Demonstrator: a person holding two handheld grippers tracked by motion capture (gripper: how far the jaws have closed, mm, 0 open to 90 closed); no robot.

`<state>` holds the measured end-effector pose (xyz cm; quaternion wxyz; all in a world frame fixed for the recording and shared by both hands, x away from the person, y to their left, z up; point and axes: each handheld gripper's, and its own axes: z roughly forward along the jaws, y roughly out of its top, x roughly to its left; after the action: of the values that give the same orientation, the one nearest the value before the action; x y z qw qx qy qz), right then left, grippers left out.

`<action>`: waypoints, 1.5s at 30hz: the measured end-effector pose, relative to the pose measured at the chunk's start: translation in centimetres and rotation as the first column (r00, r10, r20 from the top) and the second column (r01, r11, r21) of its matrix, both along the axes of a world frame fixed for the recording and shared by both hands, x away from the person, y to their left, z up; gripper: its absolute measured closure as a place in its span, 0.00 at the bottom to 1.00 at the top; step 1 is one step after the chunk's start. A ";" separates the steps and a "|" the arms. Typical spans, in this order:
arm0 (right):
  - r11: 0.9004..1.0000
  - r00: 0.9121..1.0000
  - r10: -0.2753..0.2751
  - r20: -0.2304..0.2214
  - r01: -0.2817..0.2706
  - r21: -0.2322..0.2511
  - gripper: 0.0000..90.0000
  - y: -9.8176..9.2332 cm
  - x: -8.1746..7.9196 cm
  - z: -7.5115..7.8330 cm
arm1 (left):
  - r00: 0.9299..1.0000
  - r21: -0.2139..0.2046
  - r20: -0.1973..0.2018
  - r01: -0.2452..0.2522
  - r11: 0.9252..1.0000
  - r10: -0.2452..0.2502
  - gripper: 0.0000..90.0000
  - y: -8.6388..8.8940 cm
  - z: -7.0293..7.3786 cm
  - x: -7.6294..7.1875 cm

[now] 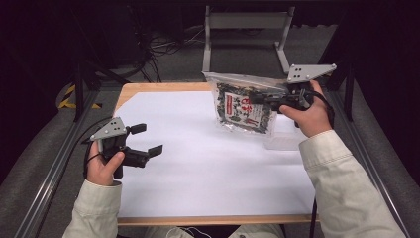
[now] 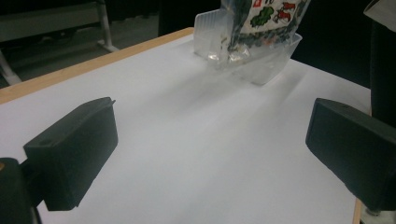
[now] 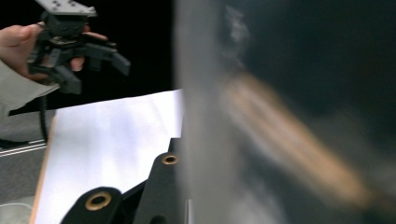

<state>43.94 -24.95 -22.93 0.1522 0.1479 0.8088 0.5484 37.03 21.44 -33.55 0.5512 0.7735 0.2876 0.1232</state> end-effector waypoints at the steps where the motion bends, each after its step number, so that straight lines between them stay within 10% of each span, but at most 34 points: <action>1: 1.000 1.000 -0.010 0.001 0.010 -0.001 0.84 -0.3 0.1 0.2 | 1.000 0.004 0.000 -0.001 1.000 0.001 0.03 0.0 -0.1 0.1; 21: 0.978 0.981 -0.194 0.021 0.192 0.076 0.84 -5.7 3.7 1.2 | 1.000 0.019 -0.003 0.014 1.000 -0.014 0.03 0.3 -0.7 0.2; 45: 0.916 0.916 -0.396 0.059 0.391 0.088 0.84 -11.3 4.5 0.8 | 0.999 0.028 -0.002 0.048 0.998 -0.048 0.04 0.0 -0.8 0.2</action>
<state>48.47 -36.28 -22.09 0.2842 0.2924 0.7354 0.5413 37.20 21.45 -34.32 0.5428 0.7880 0.2675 0.1134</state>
